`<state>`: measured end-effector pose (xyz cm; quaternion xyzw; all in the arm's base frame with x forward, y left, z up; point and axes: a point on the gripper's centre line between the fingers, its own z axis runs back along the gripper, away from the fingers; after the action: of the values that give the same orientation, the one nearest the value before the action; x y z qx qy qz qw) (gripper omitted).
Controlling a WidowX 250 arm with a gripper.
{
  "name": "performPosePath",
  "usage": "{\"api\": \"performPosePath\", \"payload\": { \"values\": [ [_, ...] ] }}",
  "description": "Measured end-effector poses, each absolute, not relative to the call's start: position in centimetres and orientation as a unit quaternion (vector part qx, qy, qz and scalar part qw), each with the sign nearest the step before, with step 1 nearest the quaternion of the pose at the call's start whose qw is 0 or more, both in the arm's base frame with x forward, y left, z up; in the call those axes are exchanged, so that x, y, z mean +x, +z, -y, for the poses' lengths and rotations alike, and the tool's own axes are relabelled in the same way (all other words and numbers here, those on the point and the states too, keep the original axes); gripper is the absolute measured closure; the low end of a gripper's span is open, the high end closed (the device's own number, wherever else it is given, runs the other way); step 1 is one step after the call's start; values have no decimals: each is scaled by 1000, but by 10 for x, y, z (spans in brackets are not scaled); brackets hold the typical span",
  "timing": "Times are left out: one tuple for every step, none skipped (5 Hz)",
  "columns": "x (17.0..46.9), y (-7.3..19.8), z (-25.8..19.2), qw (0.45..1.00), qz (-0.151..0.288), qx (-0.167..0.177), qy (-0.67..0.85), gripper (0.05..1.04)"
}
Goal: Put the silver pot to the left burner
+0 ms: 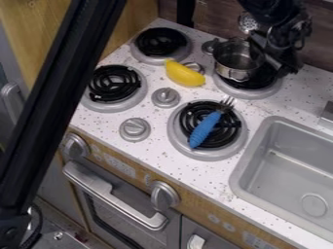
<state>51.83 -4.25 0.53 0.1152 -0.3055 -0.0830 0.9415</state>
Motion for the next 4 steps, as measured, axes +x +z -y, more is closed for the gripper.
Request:
{"api": "performPosePath", "payload": {
  "values": [
    [519, -18, 38, 950, 278, 121, -78, 86],
    [522, -30, 35, 954, 268, 118, -70, 86],
    [520, -31, 33, 959, 244, 123, -73, 120],
    [520, -32, 32, 960, 243, 118, -70, 395]
  ]
}}
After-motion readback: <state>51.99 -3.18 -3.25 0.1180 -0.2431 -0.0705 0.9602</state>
